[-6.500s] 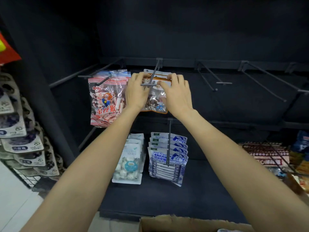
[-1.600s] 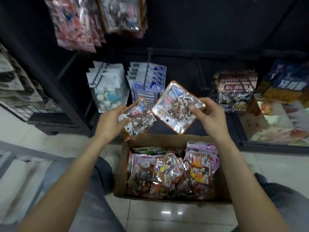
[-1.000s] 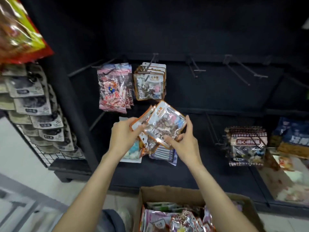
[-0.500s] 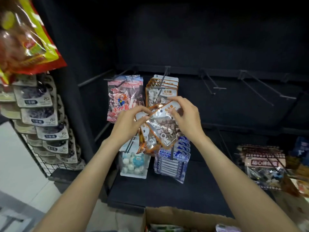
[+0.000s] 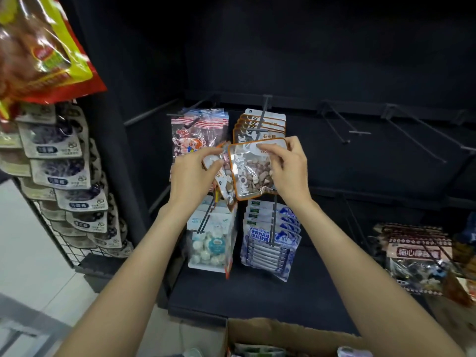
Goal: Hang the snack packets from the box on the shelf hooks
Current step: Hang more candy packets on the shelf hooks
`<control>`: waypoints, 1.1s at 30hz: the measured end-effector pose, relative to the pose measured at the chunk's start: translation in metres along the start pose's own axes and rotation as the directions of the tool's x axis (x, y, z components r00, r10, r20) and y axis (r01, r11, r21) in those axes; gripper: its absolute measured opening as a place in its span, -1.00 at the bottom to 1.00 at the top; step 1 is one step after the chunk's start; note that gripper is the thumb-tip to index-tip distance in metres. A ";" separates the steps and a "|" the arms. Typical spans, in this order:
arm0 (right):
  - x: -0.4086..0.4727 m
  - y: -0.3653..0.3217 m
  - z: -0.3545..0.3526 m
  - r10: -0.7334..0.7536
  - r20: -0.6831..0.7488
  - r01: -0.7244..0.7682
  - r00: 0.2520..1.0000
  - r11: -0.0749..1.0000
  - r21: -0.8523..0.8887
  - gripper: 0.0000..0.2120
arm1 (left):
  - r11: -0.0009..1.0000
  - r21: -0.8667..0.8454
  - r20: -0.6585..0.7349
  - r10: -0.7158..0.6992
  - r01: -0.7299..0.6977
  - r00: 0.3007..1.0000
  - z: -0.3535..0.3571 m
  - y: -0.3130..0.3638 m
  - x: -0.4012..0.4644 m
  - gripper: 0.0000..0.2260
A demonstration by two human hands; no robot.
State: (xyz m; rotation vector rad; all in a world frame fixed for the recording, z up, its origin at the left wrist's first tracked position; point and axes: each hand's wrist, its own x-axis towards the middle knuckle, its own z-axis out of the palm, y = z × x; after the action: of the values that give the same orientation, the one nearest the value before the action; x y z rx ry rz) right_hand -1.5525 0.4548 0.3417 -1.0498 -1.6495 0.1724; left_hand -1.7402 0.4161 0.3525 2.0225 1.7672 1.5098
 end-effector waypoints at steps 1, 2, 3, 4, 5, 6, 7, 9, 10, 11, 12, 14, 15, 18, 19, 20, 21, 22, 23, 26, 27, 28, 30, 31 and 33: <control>0.001 0.000 0.002 0.012 0.007 -0.012 1.000 1.000 0.003 -0.72 | 1.000 0.013 -0.001 0.006 -0.006 1.000 0.001 0.001 0.001 -0.78; 0.001 0.000 0.003 0.015 0.007 -0.015 1.000 1.000 0.007 -0.73 | 1.000 0.015 0.001 0.005 -0.005 1.000 0.003 0.001 0.002 -0.78; 0.002 0.000 0.004 0.016 0.000 -0.016 1.000 1.000 0.011 -0.73 | 1.000 0.008 0.003 0.001 -0.001 1.000 0.005 0.001 0.004 -0.78; 0.002 -0.001 0.004 0.013 -0.009 -0.013 1.000 1.000 0.013 -0.72 | 1.000 0.003 0.008 -0.001 0.001 1.000 0.006 0.001 0.006 -0.77; 0.003 0.000 0.003 0.010 -0.017 -0.010 1.000 1.000 0.019 -0.72 | 1.000 0.000 0.015 0.003 -0.003 1.000 0.007 0.000 0.007 -0.77; 0.003 0.000 0.002 0.005 -0.019 -0.005 1.000 1.000 0.025 -0.71 | 1.000 0.000 0.022 0.013 -0.013 1.000 0.008 0.000 0.008 -0.76; 0.003 0.000 0.001 0.004 -0.012 -0.004 1.000 0.999 0.033 -0.71 | 1.000 0.003 0.032 0.031 -0.031 0.999 0.008 -0.002 0.008 -0.74; 0.004 0.001 0.004 0.001 -0.007 -0.001 1.000 1.000 0.010 -0.71 | 0.995 0.020 0.076 0.099 -0.101 0.992 0.008 -0.005 0.006 -0.67; 0.006 0.001 0.006 -0.005 -0.019 0.004 1.000 1.000 -0.014 -0.71 | 0.987 0.053 0.111 0.148 -0.155 0.983 0.009 -0.005 0.005 -0.63; 0.008 0.001 0.008 -0.013 -0.032 0.012 0.999 0.999 -0.034 -0.71 | 0.972 0.103 0.155 0.192 -0.209 0.969 0.011 -0.006 0.005 -0.60; 0.009 0.001 0.011 -0.025 -0.045 0.023 0.999 0.998 -0.052 -0.71 | 0.957 0.150 0.197 0.218 -0.250 0.956 0.013 -0.007 0.004 -0.57; 0.010 0.002 0.014 -0.036 -0.061 0.032 0.998 0.997 -0.072 -0.72 | 0.944 0.206 0.248 0.206 -0.259 0.947 0.020 -0.009 0.007 -0.54; 0.011 0.004 0.014 -0.023 -0.069 0.018 0.997 0.997 -0.075 -0.73 | 0.942 0.228 0.256 0.187 -0.247 0.948 0.023 -0.010 0.010 -0.54; 0.016 0.011 0.017 -0.012 -0.049 0.006 0.999 0.993 -0.122 -0.74 | 0.931 0.273 0.277 0.165 -0.243 0.946 0.034 -0.012 0.022 -0.51; 0.019 0.014 0.018 -0.026 -0.023 0.021 0.999 0.981 -0.194 -0.73 | 0.926 0.283 0.289 0.165 -0.249 0.943 0.038 -0.012 0.027 -0.50; 0.023 0.017 0.019 -0.035 0.004 0.034 0.999 0.956 -0.290 -0.70 | 0.920 0.298 0.299 0.162 -0.253 0.941 0.041 -0.012 0.033 -0.50; 0.026 0.021 0.021 -0.042 0.022 0.047 0.999 0.919 -0.391 -0.66 | 0.915 0.314 0.308 0.152 -0.251 0.939 0.045 -0.011 0.038 -0.50; 0.030 0.024 0.023 -0.049 0.028 0.057 0.998 0.877 -0.477 -0.62 | 0.913 0.324 0.313 0.143 -0.247 0.939 0.048 -0.011 0.043 -0.49; 0.032 0.027 0.025 -0.059 0.025 0.063 0.998 0.834 -0.549 -0.58 | 0.914 0.327 0.315 0.135 -0.241 0.939 0.050 -0.012 0.046 -0.48; 0.035 0.030 0.031 -0.083 0.011 0.069 0.996 0.734 -0.675 -0.48 | 0.918 0.325 0.319 0.122 -0.229 0.940 0.056 -0.015 0.049 -0.51; 0.034 0.031 0.033 -0.085 0.003 0.063 0.996 0.718 -0.693 -0.44 | 0.923 0.316 0.314 0.118 -0.221 0.942 0.055 -0.016 0.047 -0.52; 0.032 0.034 0.034 -0.075 -0.003 0.051 0.997 0.709 -0.704 -0.41 | 0.930 0.302 0.308 0.113 -0.210 0.944 0.053 -0.018 0.043 -0.53; 0.024 0.038 0.035 -0.024 0.013 0.026 1.000 0.705 -0.708 -0.38 | 0.942 0.272 0.300 0.112 -0.197 0.947 0.046 -0.021 0.033 -0.52; 0.017 0.039 0.035 -0.010 0.017 0.019 1.000 0.712 -0.702 -0.39 | 0.945 0.261 0.296 0.113 -0.195 0.948 0.040 -0.022 0.028 -0.52; 0.000 0.039 0.033 -0.042 0.013 0.041 0.999 0.751 -0.659 -0.50 | 0.951 0.254 0.302 0.093 -0.174 0.949 0.028 -0.022 0.017 -0.51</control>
State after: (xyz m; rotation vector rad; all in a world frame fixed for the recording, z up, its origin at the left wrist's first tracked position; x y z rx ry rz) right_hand -1.5591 0.4913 0.3059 -1.5325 -1.7698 -0.4895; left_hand -1.7392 0.4518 0.3351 2.3931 1.8361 0.9667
